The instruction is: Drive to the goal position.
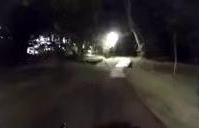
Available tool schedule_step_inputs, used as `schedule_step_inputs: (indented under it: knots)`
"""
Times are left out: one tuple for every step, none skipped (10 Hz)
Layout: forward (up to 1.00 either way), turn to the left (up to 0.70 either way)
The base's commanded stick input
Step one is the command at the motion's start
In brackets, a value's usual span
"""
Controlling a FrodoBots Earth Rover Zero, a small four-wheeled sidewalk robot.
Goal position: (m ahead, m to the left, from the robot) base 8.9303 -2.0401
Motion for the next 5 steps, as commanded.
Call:
schedule_step_inputs:
  knots:
    - [0.45,-0.27]
    - [0.45,-0.27]
    - [0.45,-0.27]
    - [0.45,-0.06]
    - [0.45,-0.03]
